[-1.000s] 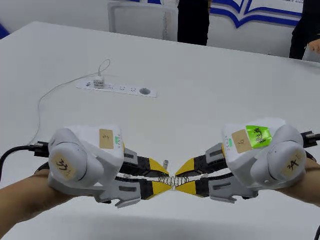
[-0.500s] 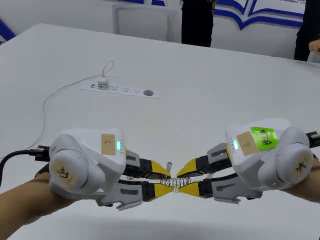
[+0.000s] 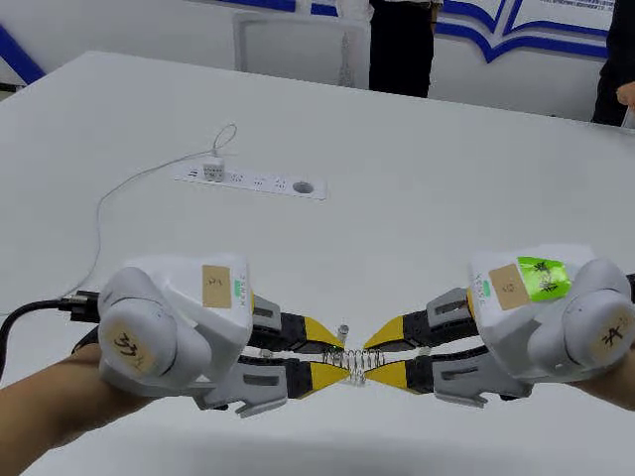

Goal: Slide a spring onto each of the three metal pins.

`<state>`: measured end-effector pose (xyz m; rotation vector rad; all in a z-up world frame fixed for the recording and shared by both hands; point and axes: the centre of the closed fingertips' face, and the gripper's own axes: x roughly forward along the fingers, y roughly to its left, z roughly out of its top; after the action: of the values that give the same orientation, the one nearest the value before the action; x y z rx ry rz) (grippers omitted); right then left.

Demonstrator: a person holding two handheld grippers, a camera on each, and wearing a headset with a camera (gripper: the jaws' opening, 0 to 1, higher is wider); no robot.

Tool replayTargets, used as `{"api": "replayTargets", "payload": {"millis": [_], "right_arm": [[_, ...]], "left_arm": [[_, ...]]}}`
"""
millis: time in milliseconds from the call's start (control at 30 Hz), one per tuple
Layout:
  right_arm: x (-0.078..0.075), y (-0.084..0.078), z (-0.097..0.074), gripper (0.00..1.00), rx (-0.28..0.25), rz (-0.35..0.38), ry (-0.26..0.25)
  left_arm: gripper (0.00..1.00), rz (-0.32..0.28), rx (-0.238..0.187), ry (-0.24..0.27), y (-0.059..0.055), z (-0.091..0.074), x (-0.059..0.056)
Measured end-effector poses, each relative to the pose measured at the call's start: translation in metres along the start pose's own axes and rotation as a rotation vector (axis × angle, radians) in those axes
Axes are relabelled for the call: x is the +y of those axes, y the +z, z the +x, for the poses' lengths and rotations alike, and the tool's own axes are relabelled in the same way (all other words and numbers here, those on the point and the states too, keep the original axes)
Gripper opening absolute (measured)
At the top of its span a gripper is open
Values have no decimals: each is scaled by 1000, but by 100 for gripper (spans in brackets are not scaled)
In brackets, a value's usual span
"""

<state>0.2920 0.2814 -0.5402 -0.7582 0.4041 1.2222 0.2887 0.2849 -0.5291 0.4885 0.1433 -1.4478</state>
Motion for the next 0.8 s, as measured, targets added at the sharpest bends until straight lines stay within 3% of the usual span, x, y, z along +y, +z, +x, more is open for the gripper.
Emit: {"api": "replayTargets", "payload": {"millis": [100,267,400,800], "right_arm": [[0,7,-4,10,-35,29,5],[1,11,-10,10,-44,33,23],[4,18,-16,10,-91,60,49],[3,27,-19,10,-136,126,45]], "left_arm": [[10,8,3,-2,0,-2,-1],[10,15,3,-3,2,-1,-3],[10,30,-4,-13,6,-2,-7],[10,41,-9,-1,8,-1,-5]]}}
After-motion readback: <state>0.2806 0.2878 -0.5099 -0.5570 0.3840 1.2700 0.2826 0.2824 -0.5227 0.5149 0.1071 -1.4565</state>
